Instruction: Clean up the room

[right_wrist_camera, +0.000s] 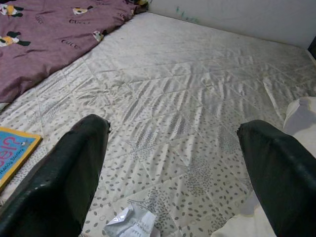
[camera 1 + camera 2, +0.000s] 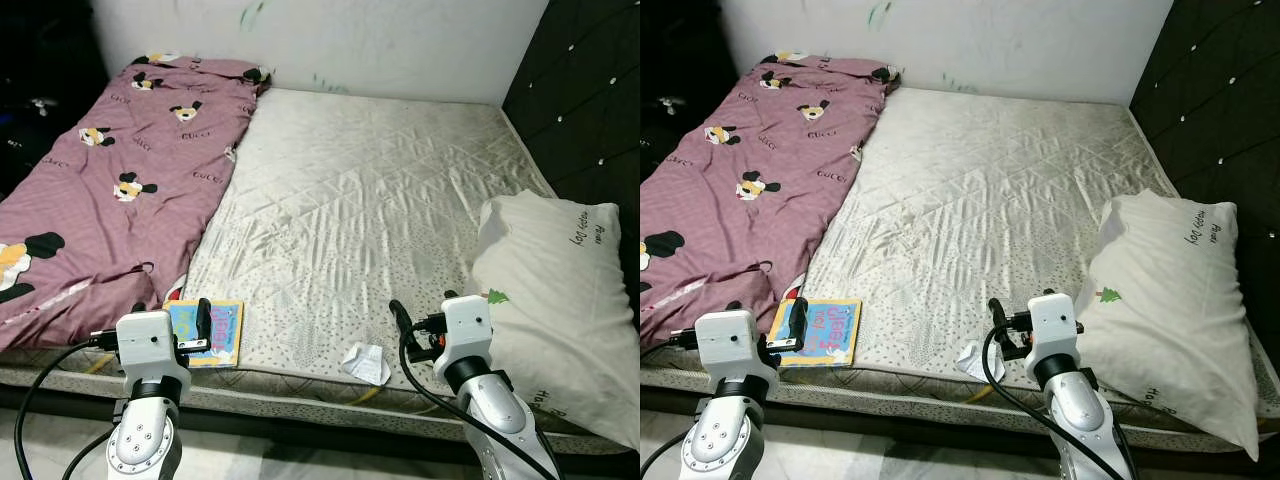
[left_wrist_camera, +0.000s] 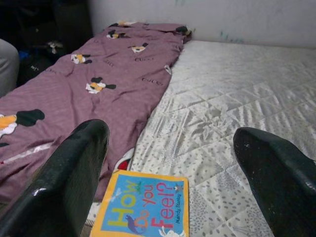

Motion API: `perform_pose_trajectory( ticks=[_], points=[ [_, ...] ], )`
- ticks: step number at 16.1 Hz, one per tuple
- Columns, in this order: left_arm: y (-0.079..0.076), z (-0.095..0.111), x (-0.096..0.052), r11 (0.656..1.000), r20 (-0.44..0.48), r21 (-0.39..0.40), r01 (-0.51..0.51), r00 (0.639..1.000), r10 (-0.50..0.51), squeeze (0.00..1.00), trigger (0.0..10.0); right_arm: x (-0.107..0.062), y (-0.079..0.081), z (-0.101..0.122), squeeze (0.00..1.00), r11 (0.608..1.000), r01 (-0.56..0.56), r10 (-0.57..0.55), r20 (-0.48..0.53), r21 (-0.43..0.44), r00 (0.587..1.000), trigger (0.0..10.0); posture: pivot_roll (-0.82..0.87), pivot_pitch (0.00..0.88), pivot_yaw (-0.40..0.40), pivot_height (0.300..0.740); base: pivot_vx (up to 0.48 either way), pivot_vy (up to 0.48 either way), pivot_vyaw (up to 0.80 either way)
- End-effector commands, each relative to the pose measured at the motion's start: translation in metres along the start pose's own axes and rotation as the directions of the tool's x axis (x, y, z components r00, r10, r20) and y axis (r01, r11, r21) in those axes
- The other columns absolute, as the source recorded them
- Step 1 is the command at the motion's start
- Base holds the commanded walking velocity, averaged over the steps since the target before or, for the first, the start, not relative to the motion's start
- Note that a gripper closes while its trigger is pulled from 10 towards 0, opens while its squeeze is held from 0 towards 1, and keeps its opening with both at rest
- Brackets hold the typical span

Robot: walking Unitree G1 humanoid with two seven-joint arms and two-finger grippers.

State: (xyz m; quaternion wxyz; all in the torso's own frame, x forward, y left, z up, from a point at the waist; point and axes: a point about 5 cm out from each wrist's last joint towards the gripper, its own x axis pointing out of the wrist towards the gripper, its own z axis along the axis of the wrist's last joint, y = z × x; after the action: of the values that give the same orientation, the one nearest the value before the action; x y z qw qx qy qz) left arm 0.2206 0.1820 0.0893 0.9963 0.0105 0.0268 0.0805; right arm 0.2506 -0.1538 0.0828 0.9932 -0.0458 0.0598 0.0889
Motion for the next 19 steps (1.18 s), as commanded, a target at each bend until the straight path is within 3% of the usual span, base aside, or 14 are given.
perform_pose_trajectory(
  ticks=[1,7,15,19],
  points=[
    [0.0011,0.0009,0.0008,1.0,-0.003,-0.003,-0.009,1.0,0.009,0.0,10.0,0.0,0.0001,0.0054,0.0,1.0,-0.007,0.007,0.018,-0.001,1.0,10.0,-0.01,0.098,-0.053,0.74,0.0,0.0,0.0],
    [0.0005,0.001,0.0029,1.0,-0.004,-0.004,-0.008,1.0,0.008,0.0,10.0,0.0013,0.0003,0.0053,0.0,1.0,-0.013,0.013,0.018,-0.003,1.0,10.0,-0.01,0.096,-0.053,0.736,0.0,0.0,0.0],
    [0.0052,0.0002,0.006,1.0,-0.005,-0.001,-0.022,1.0,0.022,0.0,10.0,0.002,0.0013,0.0052,0.0,1.0,-0.023,0.023,0.022,0.0,1.0,10.0,-0.01,0.091,-0.052,0.633,0.0,0.0,0.0],
    [0.0041,-0.0011,0.0064,1.0,-0.009,-0.004,-0.021,1.0,0.021,0.0,10.0,0.0024,0.0009,0.0046,0.0,1.0,-0.026,0.026,0.025,-0.002,0.999,10.0,-0.01,0.079,-0.053,0.611,0.0,0.0,0.0]
  ],
)
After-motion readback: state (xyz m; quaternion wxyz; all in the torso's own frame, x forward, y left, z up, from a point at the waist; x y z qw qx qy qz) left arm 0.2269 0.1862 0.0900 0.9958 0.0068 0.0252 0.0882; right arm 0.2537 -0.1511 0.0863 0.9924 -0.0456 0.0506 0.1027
